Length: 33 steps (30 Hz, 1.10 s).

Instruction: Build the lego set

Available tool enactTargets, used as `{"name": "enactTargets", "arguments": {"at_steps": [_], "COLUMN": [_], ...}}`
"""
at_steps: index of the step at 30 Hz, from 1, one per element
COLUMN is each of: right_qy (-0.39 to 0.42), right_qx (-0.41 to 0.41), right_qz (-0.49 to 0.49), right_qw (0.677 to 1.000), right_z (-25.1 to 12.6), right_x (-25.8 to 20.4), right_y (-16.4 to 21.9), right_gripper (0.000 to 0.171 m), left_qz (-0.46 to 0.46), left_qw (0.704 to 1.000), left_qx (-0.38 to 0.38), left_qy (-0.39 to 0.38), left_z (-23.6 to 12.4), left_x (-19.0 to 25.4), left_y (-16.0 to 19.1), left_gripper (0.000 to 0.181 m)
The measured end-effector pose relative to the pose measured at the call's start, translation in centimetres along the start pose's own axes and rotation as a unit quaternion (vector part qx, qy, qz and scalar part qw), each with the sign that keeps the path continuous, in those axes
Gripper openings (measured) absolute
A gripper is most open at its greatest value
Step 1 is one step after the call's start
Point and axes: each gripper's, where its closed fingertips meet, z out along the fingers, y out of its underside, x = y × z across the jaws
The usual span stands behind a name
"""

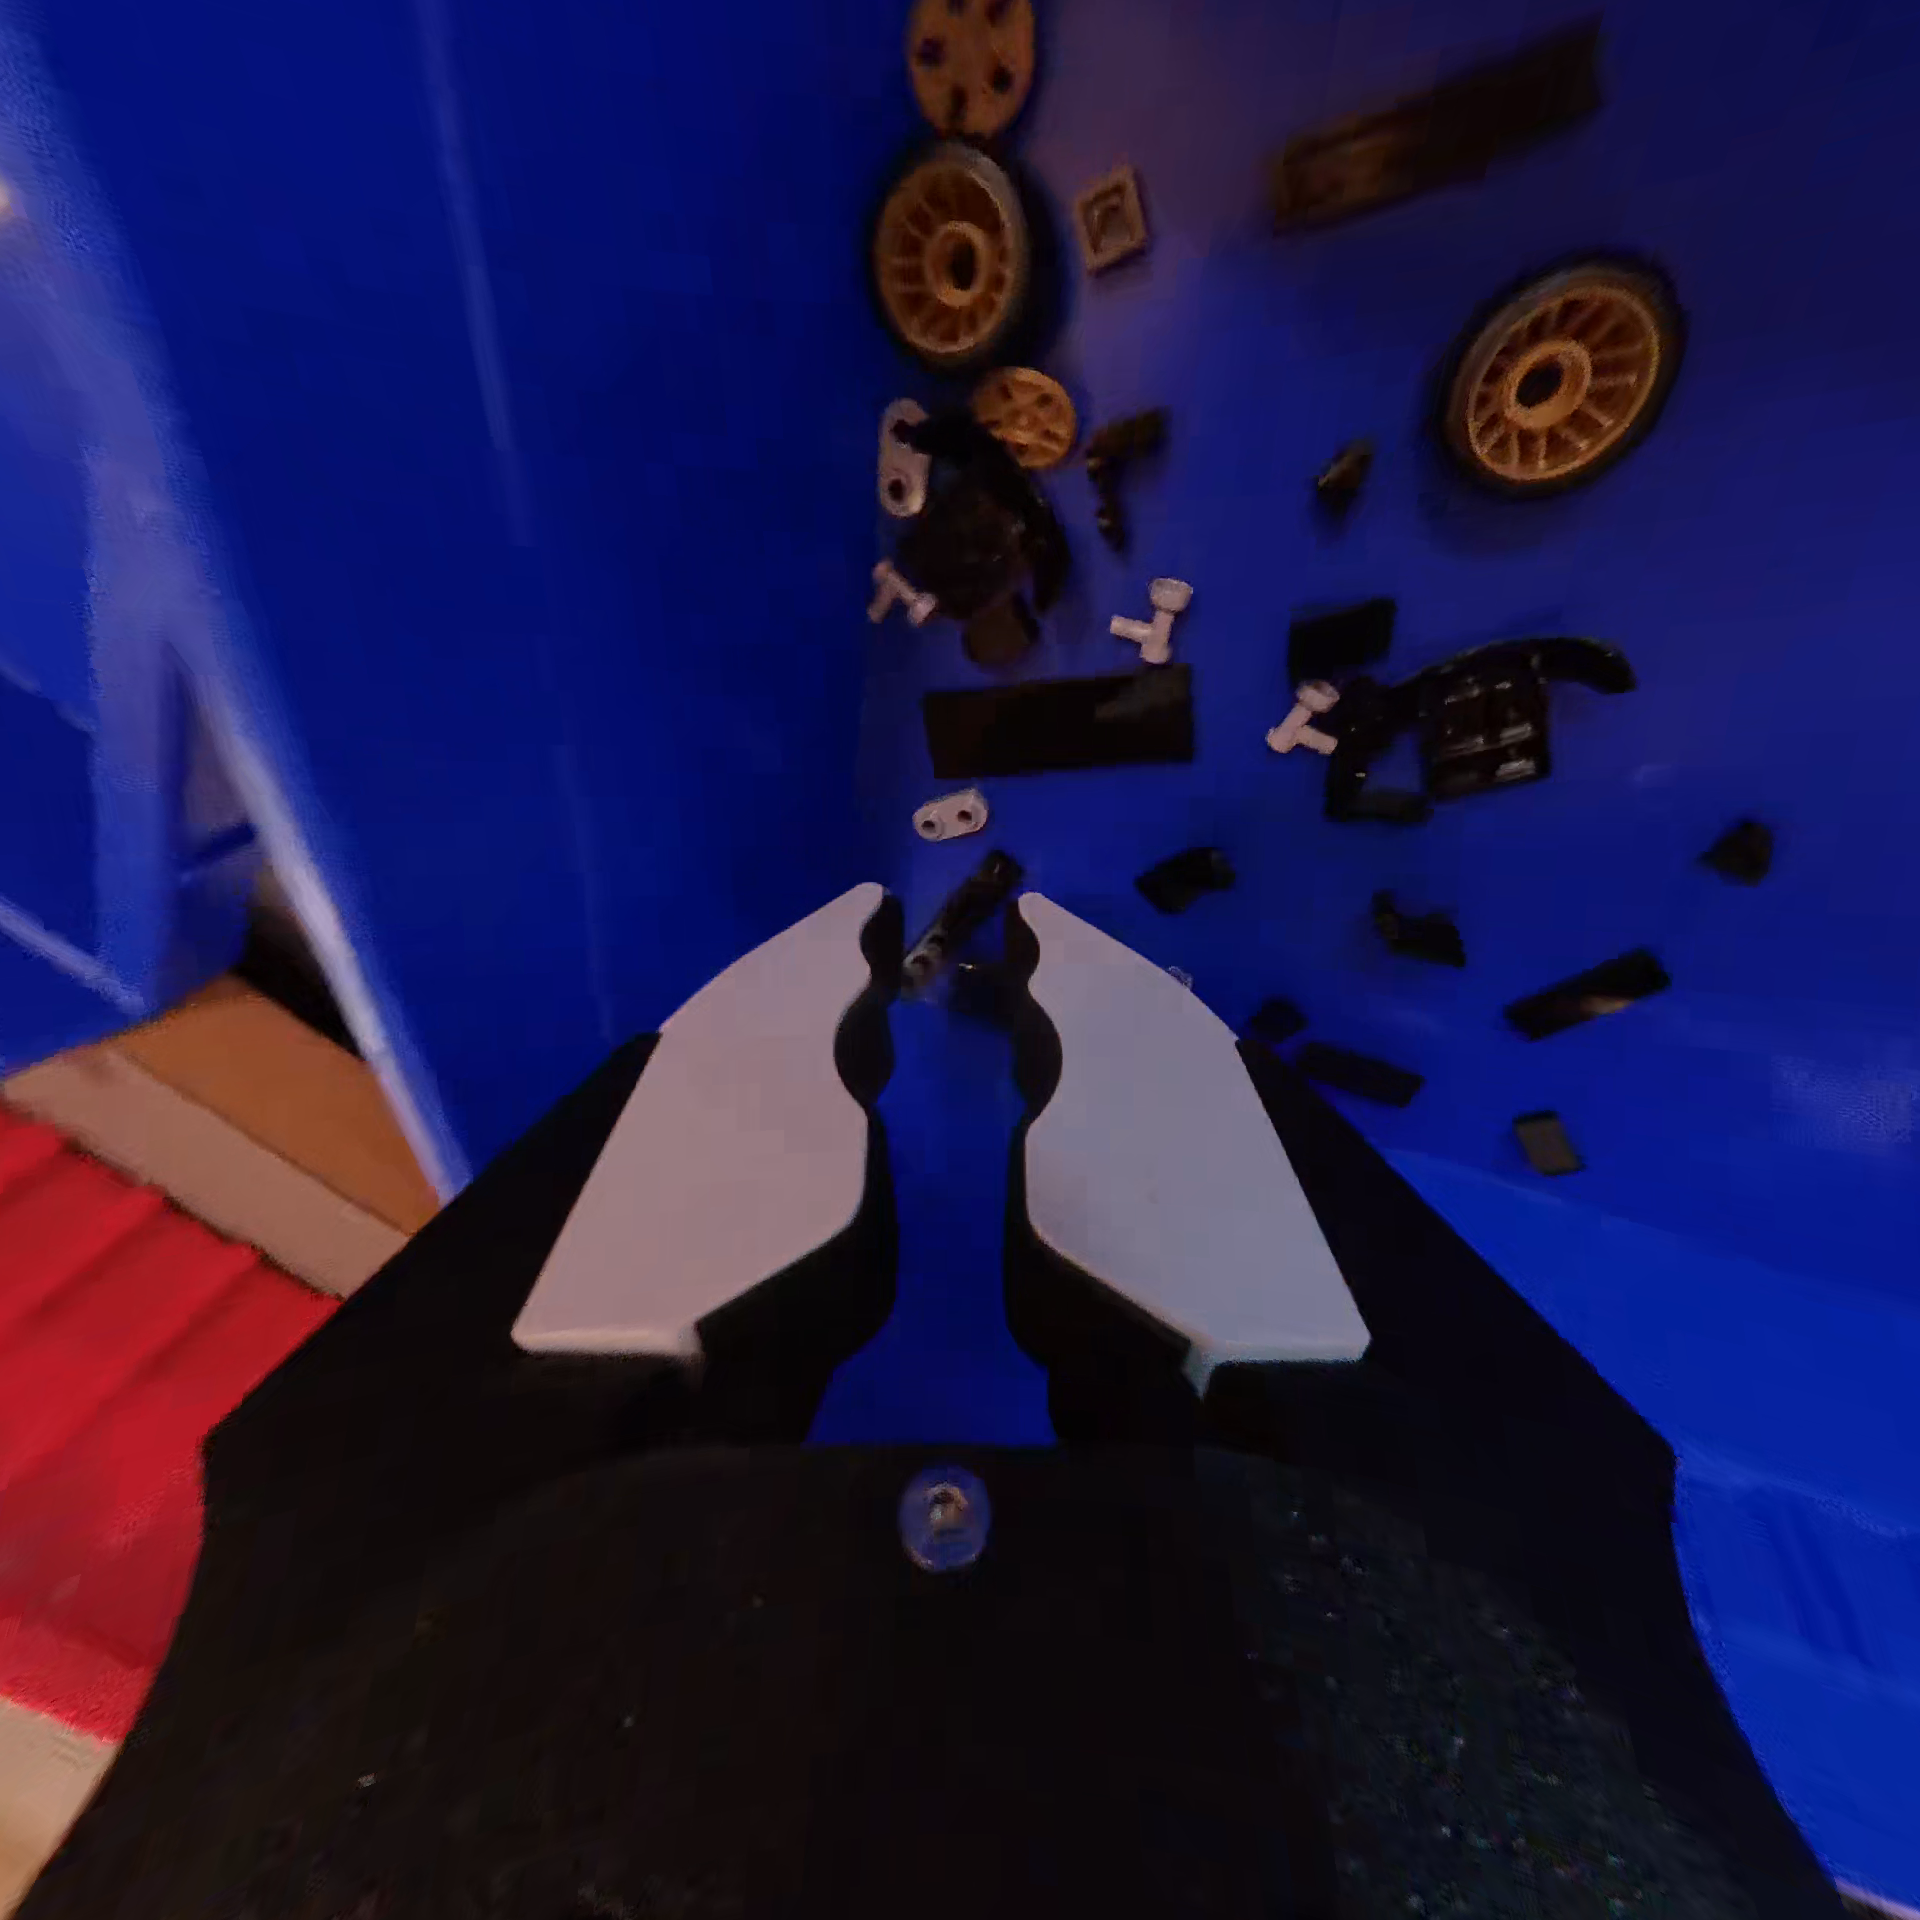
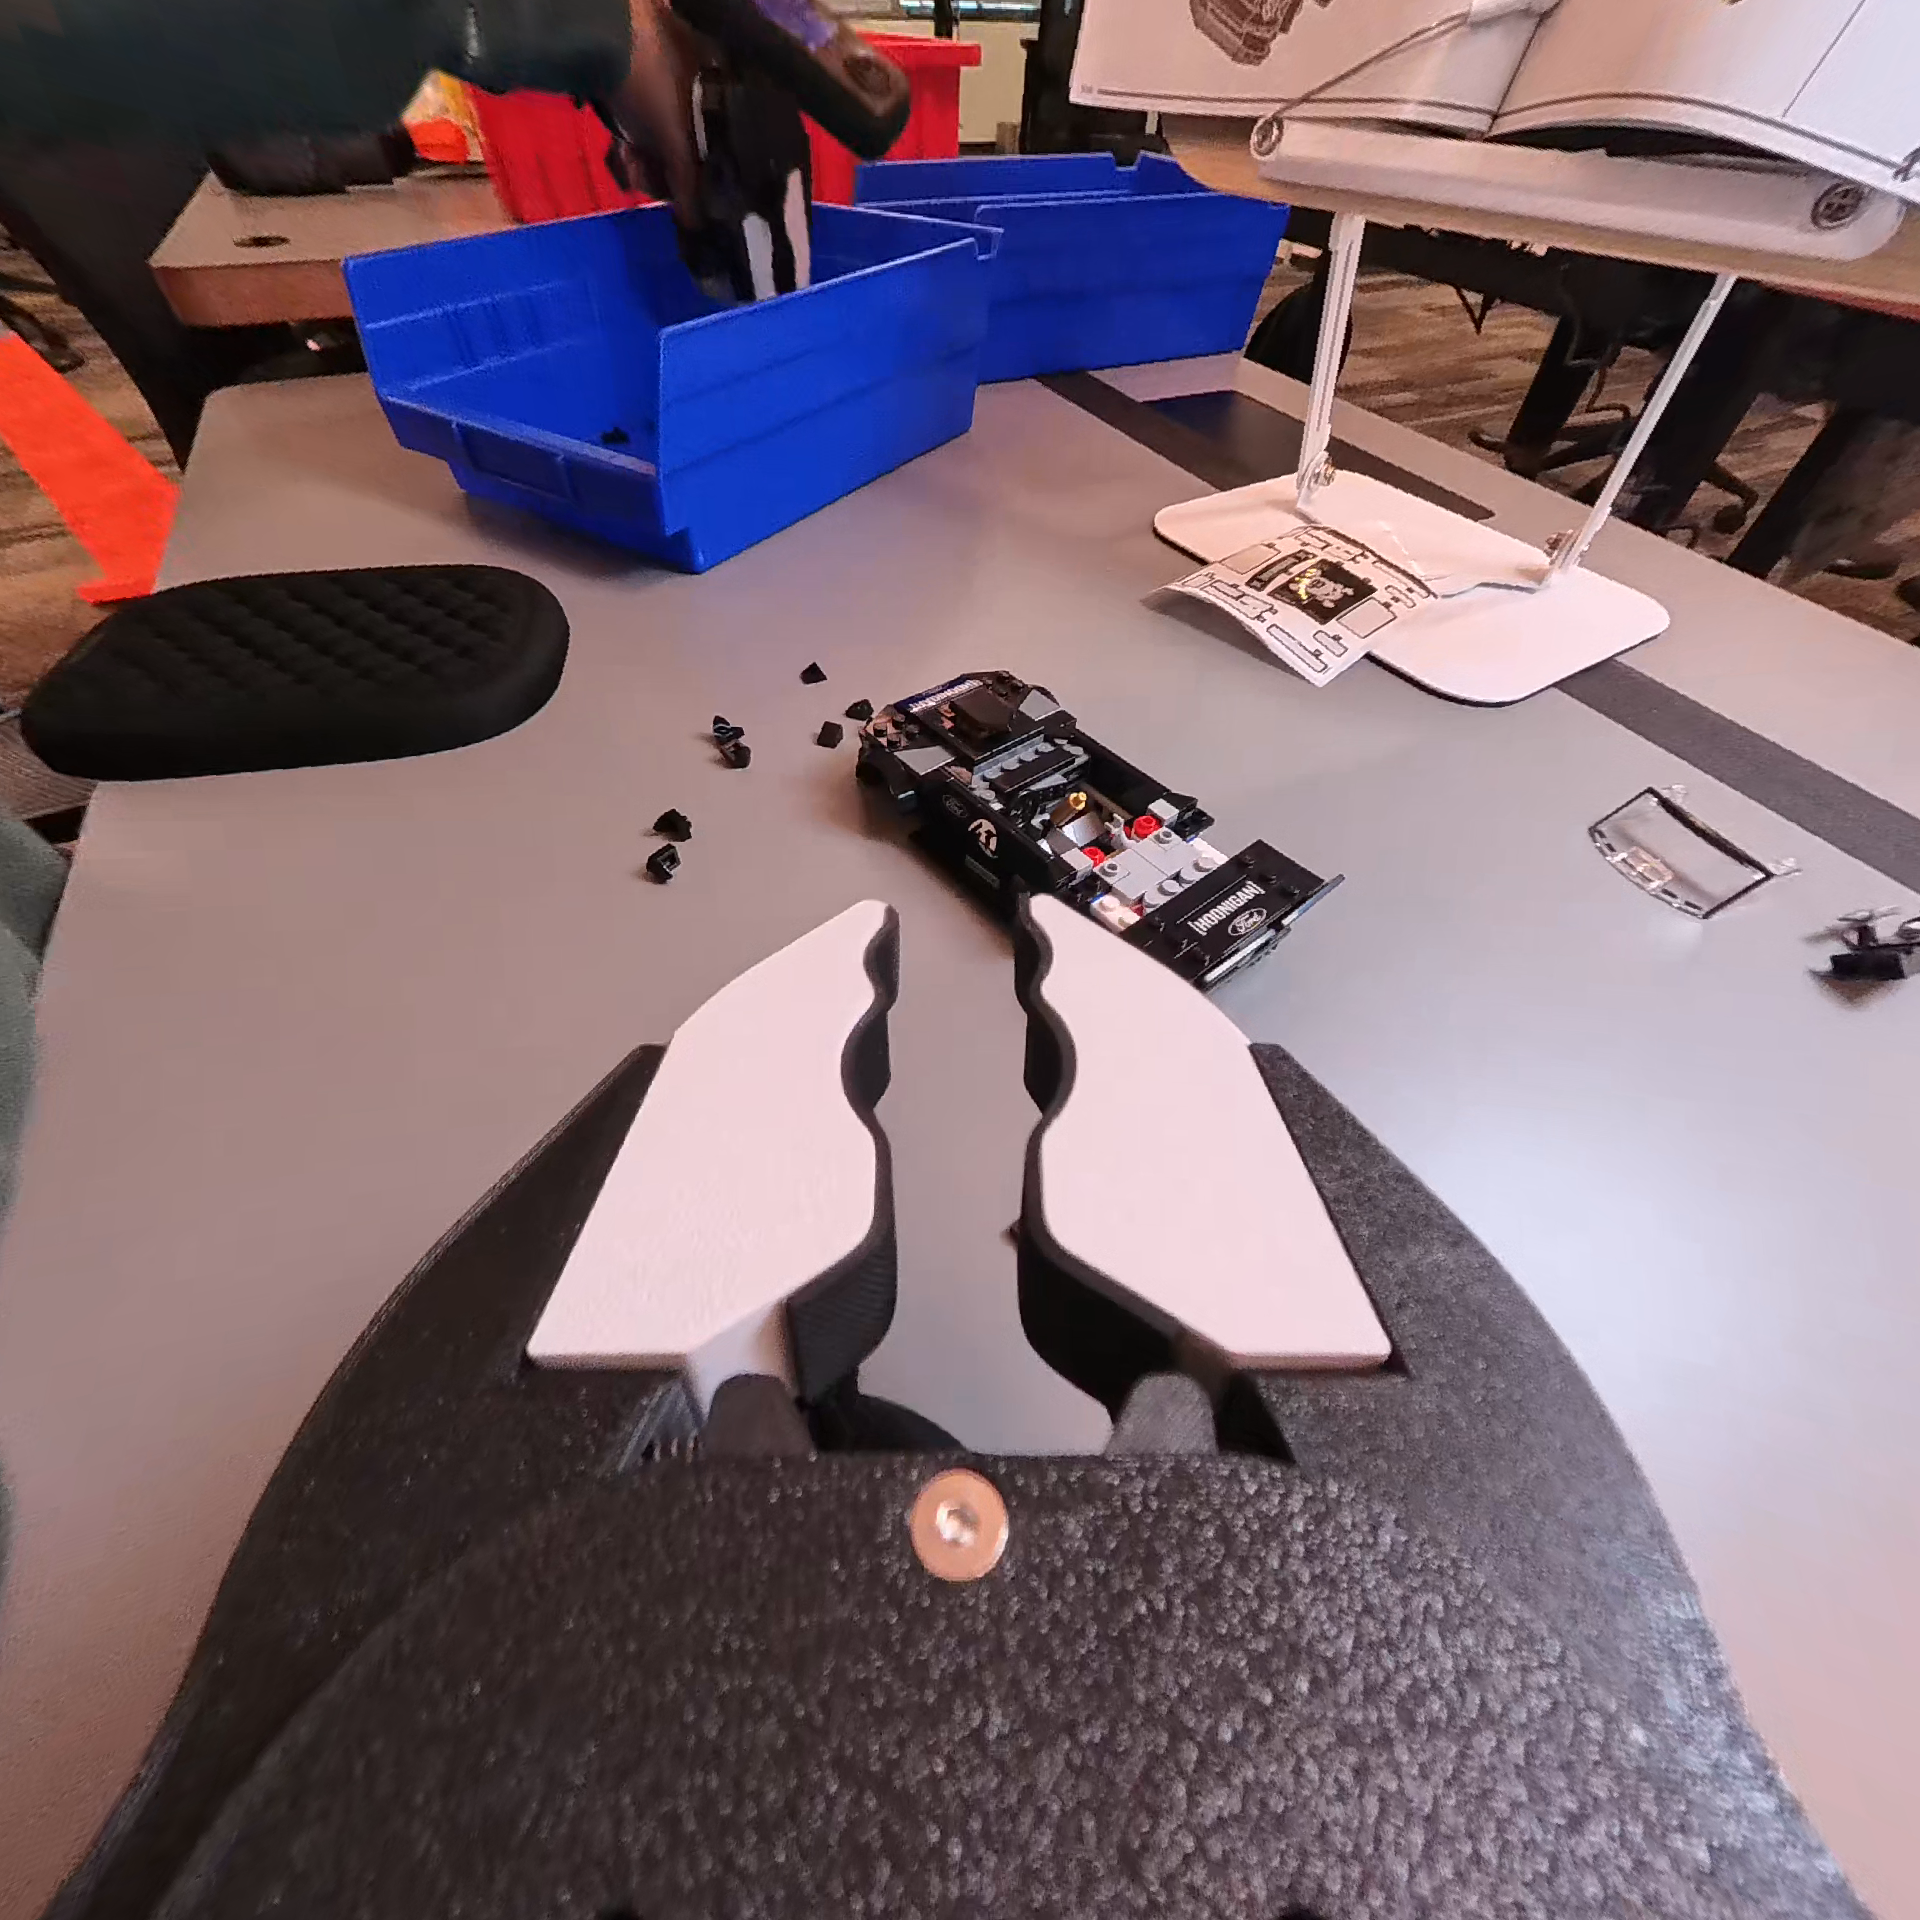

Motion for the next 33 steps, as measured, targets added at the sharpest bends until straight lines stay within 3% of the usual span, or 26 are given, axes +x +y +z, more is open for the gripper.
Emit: {"name": "enactTargets", "arguments": {"at_steps": [6, 19, 22, 26, 30, 33], "right_qy": [0.01, 0.018, 0.016, 0.006, -0.042, -0.059], "right_qx": [-0.006, 0.008, 0.008, 0.006, 0.013, 0.03], "right_qz": [0.005, 0.035, 0.03, 0.013, 0.031, 0.085], "right_qw": [1.0, 0.999, 0.999, 1.0, 0.999, 0.994], "right_z": [0.3, 0.1, 0.0, 0.6, 2.0, 3.4], "right_x": [0.6, 1.6, 1.2, 0.4, -1.9, -3.6], "right_y": [0.4, 0.1, -0.1, -0.7, -2.6, -4.7], "right_gripper": [0.02, 0.017, 0.017, 0.018, 0.019, 0.019], "left_qz": [0.071, 0.104, 0.081, 0.089, 0.161, 0.216], "left_qw": [0.992, 0.99, 0.995, 0.988, 0.962, 0.94], "left_qx": [-0.065, -0.059, 0.018, 0.129, 0.215, 0.251], "left_qy": [0.076, 0.068, 0.048, 0.003, -0.043, -0.086], "left_z": [1.9, 2.6, -1.1, -9.1, -16.2, -19.5], "left_x": [1.1, 1.1, 1.4, 5.0, 13.3, 20.1], "left_y": [1.2, 1.1, -0.3, -3.3, -8.1, -11.9], "left_gripper": [0.023, 0.01, 0.009, 0.008, 0.009, 0.009]}}
